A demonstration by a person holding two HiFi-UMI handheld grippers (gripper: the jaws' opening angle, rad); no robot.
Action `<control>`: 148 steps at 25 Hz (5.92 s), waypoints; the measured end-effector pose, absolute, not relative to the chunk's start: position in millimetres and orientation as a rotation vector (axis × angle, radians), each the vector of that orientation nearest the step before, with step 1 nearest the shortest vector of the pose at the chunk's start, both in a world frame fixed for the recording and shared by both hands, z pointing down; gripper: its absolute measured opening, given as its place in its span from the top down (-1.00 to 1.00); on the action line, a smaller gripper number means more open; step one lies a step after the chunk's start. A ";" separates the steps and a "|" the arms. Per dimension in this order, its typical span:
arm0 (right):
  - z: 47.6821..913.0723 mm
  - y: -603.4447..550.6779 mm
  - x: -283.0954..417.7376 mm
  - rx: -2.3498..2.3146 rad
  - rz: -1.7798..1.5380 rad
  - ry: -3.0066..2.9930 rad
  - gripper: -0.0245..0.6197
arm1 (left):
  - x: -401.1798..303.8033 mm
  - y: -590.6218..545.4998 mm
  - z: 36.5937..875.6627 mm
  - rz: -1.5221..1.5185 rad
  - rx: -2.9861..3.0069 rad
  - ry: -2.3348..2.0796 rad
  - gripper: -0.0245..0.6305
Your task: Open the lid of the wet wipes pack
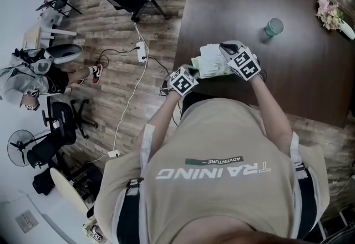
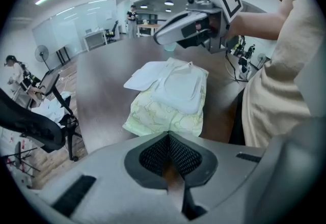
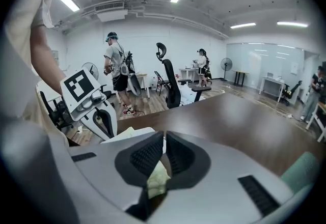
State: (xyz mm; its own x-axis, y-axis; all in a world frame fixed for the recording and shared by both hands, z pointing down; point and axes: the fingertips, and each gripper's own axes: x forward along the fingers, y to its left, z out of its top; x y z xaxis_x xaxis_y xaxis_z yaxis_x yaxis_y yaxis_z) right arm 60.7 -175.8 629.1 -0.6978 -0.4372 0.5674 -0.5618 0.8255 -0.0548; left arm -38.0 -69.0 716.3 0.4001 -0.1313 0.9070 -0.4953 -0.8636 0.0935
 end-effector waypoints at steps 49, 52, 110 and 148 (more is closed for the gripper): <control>373.6 -156.6 123.4 1.290 0.095 -2.768 0.88 | 6.0 -167.1 349.2 0.196 2.849 -1.212 0.90; 375.5 -157.7 123.1 1.279 0.077 -2.782 0.88 | 5.0 -165.6 355.7 0.203 2.832 -1.220 0.90; 411.4 -146.8 126.7 1.138 0.075 -2.757 0.88 | 33.1 -158.0 403.9 0.267 2.748 -1.110 0.90; 415.2 -117.9 75.8 1.084 0.173 -2.846 0.88 | 17.2 -132.2 382.3 0.332 2.817 -1.086 0.90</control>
State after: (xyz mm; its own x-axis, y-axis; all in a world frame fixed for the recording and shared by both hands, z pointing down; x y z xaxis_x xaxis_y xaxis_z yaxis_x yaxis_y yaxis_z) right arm 75.8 -117.9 415.2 -0.7439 -0.6565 0.1250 -0.6668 0.7416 -0.0736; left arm 17.2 -132.2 382.3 0.7211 -0.6501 0.2396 -0.6729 -0.7395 0.0187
